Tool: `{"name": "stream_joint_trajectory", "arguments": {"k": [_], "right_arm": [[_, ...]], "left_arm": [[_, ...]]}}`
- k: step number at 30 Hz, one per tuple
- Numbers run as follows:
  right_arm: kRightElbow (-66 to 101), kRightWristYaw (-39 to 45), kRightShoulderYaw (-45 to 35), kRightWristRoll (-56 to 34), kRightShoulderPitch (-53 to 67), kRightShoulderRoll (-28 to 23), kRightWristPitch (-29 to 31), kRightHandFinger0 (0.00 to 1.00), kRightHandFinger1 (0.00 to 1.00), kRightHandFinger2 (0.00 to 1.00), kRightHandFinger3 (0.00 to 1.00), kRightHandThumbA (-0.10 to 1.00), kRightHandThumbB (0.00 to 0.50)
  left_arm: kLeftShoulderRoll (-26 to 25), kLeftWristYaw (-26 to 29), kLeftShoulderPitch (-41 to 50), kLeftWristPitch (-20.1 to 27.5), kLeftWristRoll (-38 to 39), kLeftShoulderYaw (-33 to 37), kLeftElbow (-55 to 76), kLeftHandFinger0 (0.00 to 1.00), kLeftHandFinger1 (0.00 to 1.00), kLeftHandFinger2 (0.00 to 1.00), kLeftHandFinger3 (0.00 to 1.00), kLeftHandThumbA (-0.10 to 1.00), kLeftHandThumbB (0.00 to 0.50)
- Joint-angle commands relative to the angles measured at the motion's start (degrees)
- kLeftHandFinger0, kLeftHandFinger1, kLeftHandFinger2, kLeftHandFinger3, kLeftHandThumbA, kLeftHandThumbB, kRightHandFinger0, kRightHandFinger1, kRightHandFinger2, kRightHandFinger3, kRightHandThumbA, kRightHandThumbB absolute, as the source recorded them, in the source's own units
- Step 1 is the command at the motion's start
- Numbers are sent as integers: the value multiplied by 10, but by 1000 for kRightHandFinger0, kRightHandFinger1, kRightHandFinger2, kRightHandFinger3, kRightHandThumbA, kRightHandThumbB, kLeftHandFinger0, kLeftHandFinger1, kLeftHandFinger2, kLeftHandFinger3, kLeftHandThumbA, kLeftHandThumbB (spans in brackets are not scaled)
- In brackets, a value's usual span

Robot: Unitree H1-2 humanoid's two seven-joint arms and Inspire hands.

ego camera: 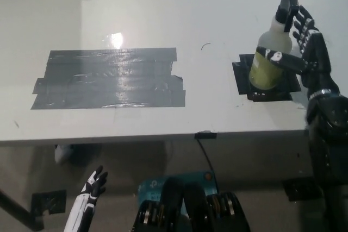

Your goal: A spray bottle is kept on the black marked spot on the table infront of the robot and the robot extends its right arm to pick it up and hands it to a person

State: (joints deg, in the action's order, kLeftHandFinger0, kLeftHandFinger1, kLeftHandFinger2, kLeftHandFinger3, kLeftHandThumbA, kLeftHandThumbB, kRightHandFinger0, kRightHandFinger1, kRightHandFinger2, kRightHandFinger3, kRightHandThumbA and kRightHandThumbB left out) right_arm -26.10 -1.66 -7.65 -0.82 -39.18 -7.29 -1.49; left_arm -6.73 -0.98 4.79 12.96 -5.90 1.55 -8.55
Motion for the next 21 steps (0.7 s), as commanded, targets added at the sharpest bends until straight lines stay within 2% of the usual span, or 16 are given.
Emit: {"name": "stream_joint_trajectory", "arguments": {"k": [1, 9, 14, 17, 21], "right_arm": [[-10, -18, 8, 10, -54, 3, -10, 1000, 1000, 1000, 1000, 1000, 367], [-60, -18, 7, -2, -66, 12, 5, 1000, 1000, 1000, 1000, 929, 435], [-89, -16, 5, -7, -65, 8, 14, 1000, 1000, 1000, 1000, 936, 431], [-93, -21, 6, -3, -58, 6, 17, 1000, 1000, 1000, 1000, 965, 468], [-100, -23, 4, -5, -50, 8, 23, 1000, 1000, 1000, 1000, 969, 486]], "left_arm": [[-7, 0, -9, 12, 1, -4, 12, 1000, 1000, 1000, 1000, 1000, 312], [-10, 1, -14, 13, -7, -3, 13, 1000, 1000, 1000, 1000, 1000, 303], [-11, 0, -16, 12, -4, -4, 14, 1000, 1000, 1000, 1000, 1000, 310], [-13, -2, -17, 11, -4, -4, 14, 1000, 1000, 1000, 1000, 1000, 305], [-13, -3, -17, 10, -2, -5, 15, 1000, 1000, 1000, 1000, 1000, 306]]}}
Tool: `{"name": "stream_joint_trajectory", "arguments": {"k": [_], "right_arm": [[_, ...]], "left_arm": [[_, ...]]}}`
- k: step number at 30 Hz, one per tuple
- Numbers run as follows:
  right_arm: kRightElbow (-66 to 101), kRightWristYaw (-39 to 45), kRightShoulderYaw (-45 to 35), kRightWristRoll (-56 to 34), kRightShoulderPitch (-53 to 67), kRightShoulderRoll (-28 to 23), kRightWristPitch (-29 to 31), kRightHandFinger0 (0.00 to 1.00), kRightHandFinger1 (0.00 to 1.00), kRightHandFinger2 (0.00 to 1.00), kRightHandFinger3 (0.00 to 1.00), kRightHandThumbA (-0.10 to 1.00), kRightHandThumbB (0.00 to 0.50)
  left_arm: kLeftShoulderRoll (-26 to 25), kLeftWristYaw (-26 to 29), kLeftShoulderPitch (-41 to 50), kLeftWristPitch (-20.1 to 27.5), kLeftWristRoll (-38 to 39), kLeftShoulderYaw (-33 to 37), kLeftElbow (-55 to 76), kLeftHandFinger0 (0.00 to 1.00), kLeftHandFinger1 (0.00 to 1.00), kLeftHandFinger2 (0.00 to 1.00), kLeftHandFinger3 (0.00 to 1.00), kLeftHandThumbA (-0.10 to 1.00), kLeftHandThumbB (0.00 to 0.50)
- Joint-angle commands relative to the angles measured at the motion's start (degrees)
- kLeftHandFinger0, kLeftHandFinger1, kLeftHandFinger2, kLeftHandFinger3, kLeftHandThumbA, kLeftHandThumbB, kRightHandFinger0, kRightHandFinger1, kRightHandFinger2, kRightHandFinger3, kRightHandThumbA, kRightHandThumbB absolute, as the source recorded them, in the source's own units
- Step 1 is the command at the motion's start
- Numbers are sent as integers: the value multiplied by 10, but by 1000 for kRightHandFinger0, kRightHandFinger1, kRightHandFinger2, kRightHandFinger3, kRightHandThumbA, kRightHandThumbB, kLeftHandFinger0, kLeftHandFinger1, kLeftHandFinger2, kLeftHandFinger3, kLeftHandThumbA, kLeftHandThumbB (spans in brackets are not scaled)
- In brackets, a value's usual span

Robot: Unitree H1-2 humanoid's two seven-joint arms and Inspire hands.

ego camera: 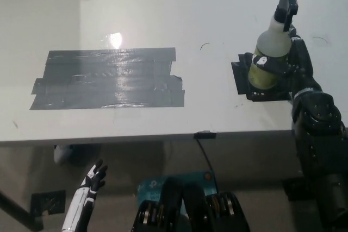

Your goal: A spray bottle is kept on the black marked spot on the table infront of the robot and the robot extends its right arm to pick it up and hands it to a person

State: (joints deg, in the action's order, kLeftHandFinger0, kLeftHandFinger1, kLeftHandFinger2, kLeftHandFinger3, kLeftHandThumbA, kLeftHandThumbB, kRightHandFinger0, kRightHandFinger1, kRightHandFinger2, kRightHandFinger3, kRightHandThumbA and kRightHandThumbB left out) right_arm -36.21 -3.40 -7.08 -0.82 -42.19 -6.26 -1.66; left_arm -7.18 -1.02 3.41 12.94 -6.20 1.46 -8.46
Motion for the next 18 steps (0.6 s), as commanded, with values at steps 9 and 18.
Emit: {"name": "stream_joint_trajectory", "arguments": {"k": [9, 18], "right_arm": [[-17, -1, -3, -11, -30, -3, 34, 1000, 1000, 1000, 1000, 918, 487], [-42, -88, 15, 56, -59, -6, 45, 3, 191, 440, 368, -95, 250]], "left_arm": [[-8, -3, -6, 8, 4, -5, 14, 1000, 1000, 1000, 1000, 1000, 311], [-10, -5, -10, 9, 4, -4, 16, 1000, 1000, 1000, 1000, 1000, 292]]}}
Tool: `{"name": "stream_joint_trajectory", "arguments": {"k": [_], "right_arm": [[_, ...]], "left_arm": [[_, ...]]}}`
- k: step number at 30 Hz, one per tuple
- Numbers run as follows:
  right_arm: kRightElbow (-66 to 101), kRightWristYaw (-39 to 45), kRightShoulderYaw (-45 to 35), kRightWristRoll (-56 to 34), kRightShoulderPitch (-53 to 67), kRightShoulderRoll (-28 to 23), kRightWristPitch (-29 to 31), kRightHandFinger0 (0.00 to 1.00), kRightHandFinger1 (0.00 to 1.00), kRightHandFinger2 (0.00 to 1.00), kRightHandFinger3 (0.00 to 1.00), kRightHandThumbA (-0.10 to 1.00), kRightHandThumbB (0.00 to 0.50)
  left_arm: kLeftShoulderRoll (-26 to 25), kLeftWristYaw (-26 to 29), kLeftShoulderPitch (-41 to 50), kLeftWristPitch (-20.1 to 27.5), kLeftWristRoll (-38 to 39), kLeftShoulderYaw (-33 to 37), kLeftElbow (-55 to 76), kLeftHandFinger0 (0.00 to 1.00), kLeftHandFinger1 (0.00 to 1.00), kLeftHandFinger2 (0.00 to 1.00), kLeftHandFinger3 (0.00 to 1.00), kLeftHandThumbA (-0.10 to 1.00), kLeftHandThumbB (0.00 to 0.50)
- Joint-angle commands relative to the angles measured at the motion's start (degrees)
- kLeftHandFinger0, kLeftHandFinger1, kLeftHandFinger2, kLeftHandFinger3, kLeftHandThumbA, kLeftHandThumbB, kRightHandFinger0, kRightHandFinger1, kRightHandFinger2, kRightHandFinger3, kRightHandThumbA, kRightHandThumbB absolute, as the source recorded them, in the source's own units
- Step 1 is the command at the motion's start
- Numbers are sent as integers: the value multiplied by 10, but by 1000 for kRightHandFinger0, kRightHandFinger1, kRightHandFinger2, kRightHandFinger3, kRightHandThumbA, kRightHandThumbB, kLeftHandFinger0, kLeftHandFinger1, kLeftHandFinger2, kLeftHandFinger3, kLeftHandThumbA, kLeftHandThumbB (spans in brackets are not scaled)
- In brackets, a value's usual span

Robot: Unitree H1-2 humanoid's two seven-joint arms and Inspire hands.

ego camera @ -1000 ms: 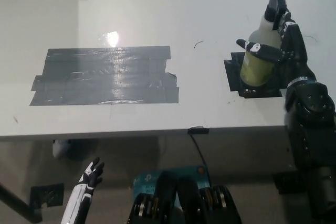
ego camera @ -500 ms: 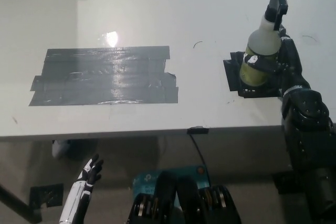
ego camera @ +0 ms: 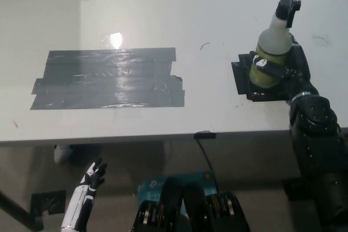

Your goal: A spray bottle is kept on the black marked spot on the table infront of the robot and the robot extends its right arm to pick it up and hands it to a person

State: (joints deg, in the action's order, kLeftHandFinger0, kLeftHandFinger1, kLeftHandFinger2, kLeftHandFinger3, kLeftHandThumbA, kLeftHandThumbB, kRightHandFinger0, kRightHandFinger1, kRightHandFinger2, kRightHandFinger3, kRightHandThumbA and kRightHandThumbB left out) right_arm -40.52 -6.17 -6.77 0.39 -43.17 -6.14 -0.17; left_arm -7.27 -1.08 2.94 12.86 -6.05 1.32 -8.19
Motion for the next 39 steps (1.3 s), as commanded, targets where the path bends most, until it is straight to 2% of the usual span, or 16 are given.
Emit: {"name": "stream_joint_trajectory", "arguments": {"k": [1, 3, 4, 9, 12, 15, 19, 21, 23, 25, 27, 31, 38, 39], "right_arm": [[-6, -53, 18, 45, -54, -11, 41, 0, 295, 595, 551, -100, 218], [-10, -48, 22, 45, -57, -12, 47, 25, 365, 684, 673, -100, 209], [-14, -45, 23, 43, -58, -12, 54, 32, 392, 712, 697, -100, 202], [0, -44, 18, 32, -55, -8, 51, 22, 401, 743, 785, -100, 164], [24, -32, 21, 28, -51, -7, 51, 31, 419, 761, 815, -100, 138], [69, -10, 36, 29, -51, -1, 10, 2, 426, 799, 864, -100, 152], [139, 42, 53, 2, -51, 13, -62, 45, 528, 923, 967, -100, 126], [176, 66, 40, -47, -54, 31, -118, 36, 521, 927, 968, -100, 140], [190, 78, 37, -65, -57, 41, -144, 18, 511, 915, 954, -100, 147], [216, 94, 31, -97, -67, 60, -214, 2, 513, 931, 943, -100, 162], [220, 99, 29, -107, -72, 70, -237, 0, 503, 943, 971, -100, 171], [209, 106, 36, -106, -75, 87, -246, 0, 494, 925, 954, -100, 150], [148, 122, 46, -102, -81, 105, -255, 21, 560, 908, 958, -100, 112], [131, 130, 45, -105, -80, 107, -247, 2, 528, 857, 895, -100, 130]], "left_arm": [[-9, -5, -9, 8, 4, -3, 14, 1000, 1000, 1000, 1000, 1000, 297], [-9, -6, -8, 7, 6, -4, 15, 1000, 1000, 1000, 1000, 1000, 300], [-9, -5, -9, 7, 5, -3, 14, 1000, 1000, 1000, 1000, 1000, 305], [-9, -4, -8, 4, 3, -3, 15, 1000, 1000, 1000, 1000, 1000, 310], [-13, -7, -11, 10, 3, -2, 12, 1000, 1000, 1000, 1000, 1000, 294], [-17, -7, -11, 13, -2, 0, 10, 1000, 1000, 1000, 1000, 1000, 288], [-16, -5, -11, 15, 0, 0, 8, 1000, 1000, 1000, 1000, 1000, 289], [-15, -5, -13, 15, -2, 1, 7, 1000, 1000, 1000, 1000, 1000, 289], [-15, -6, -13, 13, -1, 1, 7, 1000, 1000, 1000, 1000, 1000, 286], [-16, -8, -15, 10, -1, 2, 11, 1000, 1000, 1000, 1000, 1000, 279], [-17, -9, -17, 8, -2, 3, 12, 1000, 1000, 1000, 1000, 1000, 285], [-20, -9, -21, 4, -5, 4, 14, 1000, 1000, 1000, 1000, 1000, 284], [-21, -7, -22, -4, -13, 5, 23, 1000, 1000, 1000, 1000, 1000, 268], [-21, -8, -23, -5, -13, 6, 24, 1000, 1000, 1000, 1000, 1000, 261]]}}
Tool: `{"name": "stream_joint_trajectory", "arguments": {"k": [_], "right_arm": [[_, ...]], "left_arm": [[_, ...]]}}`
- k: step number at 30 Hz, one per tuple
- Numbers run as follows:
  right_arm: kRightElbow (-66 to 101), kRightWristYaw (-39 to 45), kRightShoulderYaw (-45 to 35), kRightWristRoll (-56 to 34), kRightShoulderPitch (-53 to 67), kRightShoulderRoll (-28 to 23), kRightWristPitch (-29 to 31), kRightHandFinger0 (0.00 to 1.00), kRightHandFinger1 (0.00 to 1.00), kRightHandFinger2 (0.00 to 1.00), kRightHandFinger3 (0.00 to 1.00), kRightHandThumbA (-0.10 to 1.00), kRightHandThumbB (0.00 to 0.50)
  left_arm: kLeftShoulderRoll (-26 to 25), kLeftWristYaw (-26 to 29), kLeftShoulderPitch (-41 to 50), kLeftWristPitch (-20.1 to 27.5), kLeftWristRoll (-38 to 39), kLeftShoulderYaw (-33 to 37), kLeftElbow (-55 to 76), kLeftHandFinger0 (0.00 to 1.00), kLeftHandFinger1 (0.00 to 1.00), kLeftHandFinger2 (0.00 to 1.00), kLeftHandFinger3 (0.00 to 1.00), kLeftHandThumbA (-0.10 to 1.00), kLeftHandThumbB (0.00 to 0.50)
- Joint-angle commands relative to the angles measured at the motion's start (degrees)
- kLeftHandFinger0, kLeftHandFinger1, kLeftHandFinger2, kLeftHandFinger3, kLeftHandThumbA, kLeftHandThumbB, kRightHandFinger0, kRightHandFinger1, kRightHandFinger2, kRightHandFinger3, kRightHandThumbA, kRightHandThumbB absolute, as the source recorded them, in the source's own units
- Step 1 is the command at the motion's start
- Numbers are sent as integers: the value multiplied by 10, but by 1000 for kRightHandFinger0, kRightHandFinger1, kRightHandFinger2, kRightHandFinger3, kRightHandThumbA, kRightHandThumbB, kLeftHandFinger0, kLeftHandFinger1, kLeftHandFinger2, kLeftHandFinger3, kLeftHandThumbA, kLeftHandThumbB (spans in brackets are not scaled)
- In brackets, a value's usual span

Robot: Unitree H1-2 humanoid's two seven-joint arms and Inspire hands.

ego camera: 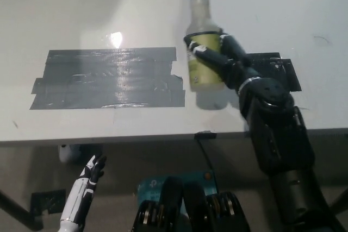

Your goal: A spray bottle is kept on the black marked spot on the table infront of the robot and the robot extends its right arm to pick it up and hands it to a person

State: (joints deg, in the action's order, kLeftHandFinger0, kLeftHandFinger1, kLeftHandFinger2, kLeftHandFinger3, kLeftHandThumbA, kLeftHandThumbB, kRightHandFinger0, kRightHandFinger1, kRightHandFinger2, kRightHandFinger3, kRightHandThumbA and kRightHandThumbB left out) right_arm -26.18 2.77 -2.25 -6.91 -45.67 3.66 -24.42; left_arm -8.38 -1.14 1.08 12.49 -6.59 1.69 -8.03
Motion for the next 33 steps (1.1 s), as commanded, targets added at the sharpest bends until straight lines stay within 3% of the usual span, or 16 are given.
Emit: {"name": "stream_joint_trajectory", "arguments": {"k": [1, 4, 5, 8, 12, 15, 18, 20, 21, 22, 23, 24, 26, 28, 33], "right_arm": [[-24, 45, 0, -34, -55, 10, 3, 0, 521, 837, 865, -100, 127], [-37, 42, -4, -34, -55, 13, 5, 0, 518, 837, 837, -100, 148], [-37, 40, -8, -37, -54, 14, 2, 0, 502, 845, 887, -100, 136], [-38, 42, -11, -40, -54, 12, 8, 0, 493, 850, 895, -100, 125], [-31, 43, -26, -55, -57, 11, 6, 0, 508, 863, 931, -100, 118], [-21, 42, -31, -54, -55, 11, 2, 0, 525, 887, 942, -100, 118], [-13, 38, -34, -55, -52, 12, 0, 6, 535, 898, 938, -100, 135], [-9, 36, -42, -62, -50, 17, 5, 3, 509, 889, 911, -100, 172], [-5, 39, -52, -74, -49, 19, 0, 50, 504, 891, 1000, 16, 224], [-2, 50, -62, -92, -47, 20, -8, 337, 804, 1000, 1000, 190, 351], [0, 61, -66, -102, -45, 19, -10, 644, 1000, 1000, 1000, 297, 410], [4, 83, -65, -112, -42, 14, -8, 1000, 1000, 1000, 1000, 446, 496], [11, 101, -59, -112, -39, 7, 1, 1000, 1000, 1000, 1000, 560, 500], [31, 112, -54, -114, -34, 1, 8, 1000, 1000, 1000, 1000, 608, 500], [103, 118, -48, -112, -10, -19, 22, 1000, 1000, 1000, 1000, 674, 500]], "left_arm": [[-11, -8, -5, -2, -9, 4, 23, 1000, 1000, 1000, 1000, 1000, 260], [-13, -10, -6, -2, -5, 4, 26, 1000, 1000, 1000, 1000, 1000, 254], [-14, -8, -6, -4, -10, 5, 26, 1000, 1000, 1000, 1000, 1000, 256], [-15, -7, -6, -7, -15, 6, 27, 1000, 1000, 1000, 1000, 1000, 243], [-15, -8, -8, -19, -13, 6, 30, 1000, 1000, 1000, 1000, 916, 217], [-16, -7, -8, -18, -19, 9, 30, 1000, 1000, 1000, 1000, 909, 224], [-18, -8, -8, -15, -21, 10, 28, 1000, 1000, 1000, 1000, 899, 214], [-18, -8, -9, -16, -20, 10, 28, 1000, 1000, 1000, 1000, 890, 214], [-18, -9, -9, -17, -18, 10, 28, 1000, 1000, 1000, 1000, 885, 213], [-18, -10, -9, -18, -15, 9, 28, 1000, 1000, 1000, 1000, 875, 211], [-18, -10, -9, -19, -14, 9, 28, 1000, 1000, 1000, 1000, 869, 211], [-18, -10, -9, -17, -13, 9, 27, 1000, 1000, 1000, 1000, 868, 211], [-20, -13, -9, -19, -12, 10, 29, 1000, 1000, 1000, 1000, 869, 204], [-20, -14, -8, -26, -12, 10, 32, 1000, 1000, 1000, 1000, 872, 217], [-20, -16, -13, -22, -14, 11, 28, 1000, 1000, 1000, 1000, 848, 192]]}}
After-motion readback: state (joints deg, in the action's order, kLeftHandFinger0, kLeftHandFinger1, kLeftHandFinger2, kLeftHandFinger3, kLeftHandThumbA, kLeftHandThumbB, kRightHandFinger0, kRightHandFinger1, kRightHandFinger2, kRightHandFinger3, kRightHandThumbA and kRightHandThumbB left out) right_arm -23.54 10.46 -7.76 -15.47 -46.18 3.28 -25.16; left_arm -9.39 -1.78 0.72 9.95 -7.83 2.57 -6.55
